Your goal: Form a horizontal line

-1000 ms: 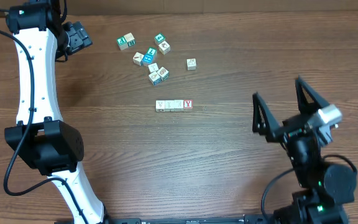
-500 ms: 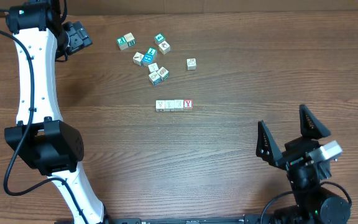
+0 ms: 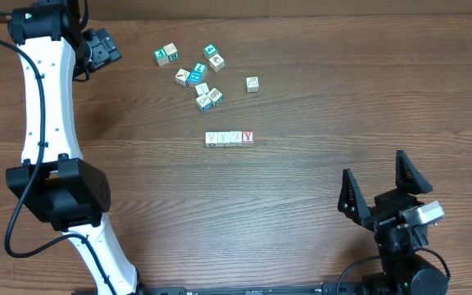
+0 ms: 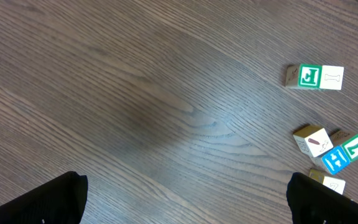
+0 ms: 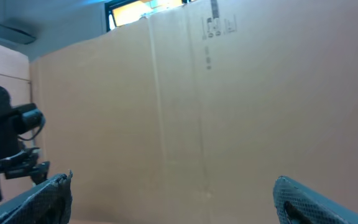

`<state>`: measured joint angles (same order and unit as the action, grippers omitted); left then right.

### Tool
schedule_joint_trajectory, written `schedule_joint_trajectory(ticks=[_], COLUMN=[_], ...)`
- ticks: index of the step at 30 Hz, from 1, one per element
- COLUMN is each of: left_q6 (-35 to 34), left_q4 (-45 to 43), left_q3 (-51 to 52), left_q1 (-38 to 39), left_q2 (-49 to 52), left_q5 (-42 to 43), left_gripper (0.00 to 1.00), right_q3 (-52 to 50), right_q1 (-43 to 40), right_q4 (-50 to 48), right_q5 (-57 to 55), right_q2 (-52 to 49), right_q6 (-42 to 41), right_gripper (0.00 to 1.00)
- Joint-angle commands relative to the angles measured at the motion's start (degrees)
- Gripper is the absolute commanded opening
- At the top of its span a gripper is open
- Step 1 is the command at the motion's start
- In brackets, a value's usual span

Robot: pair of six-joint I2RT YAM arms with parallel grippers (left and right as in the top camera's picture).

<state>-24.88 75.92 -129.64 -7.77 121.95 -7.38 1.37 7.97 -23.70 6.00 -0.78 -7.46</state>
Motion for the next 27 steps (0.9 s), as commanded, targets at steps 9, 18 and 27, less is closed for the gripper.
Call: schedule_joint_trajectory(ticks=[9,18,27], left_q6=[1.1,1.1,1.1], left_q4=[0.2,0.2,0.2], left_q3=[-0.8,-0.8,-0.8], left_q1=[-0.1,-0.1,-0.1], left_q2=[-0.5,-0.5,-0.5], left_q5=[-0.5,-0.5,-0.5], left_gripper=[0.99,1.0,0.99], right_q3=[-0.9,-0.9,-0.9], right_q1=[-0.6,-0.6,-0.6], right_q4=[16.8,28.1,28.1], right_q5=[-0.3,-0.5,-0.5], right_q2=[0.6,0.3,0.3], right_q6=[-0.2,-0.2,-0.2], right_gripper=[1.0,1.0,1.0])
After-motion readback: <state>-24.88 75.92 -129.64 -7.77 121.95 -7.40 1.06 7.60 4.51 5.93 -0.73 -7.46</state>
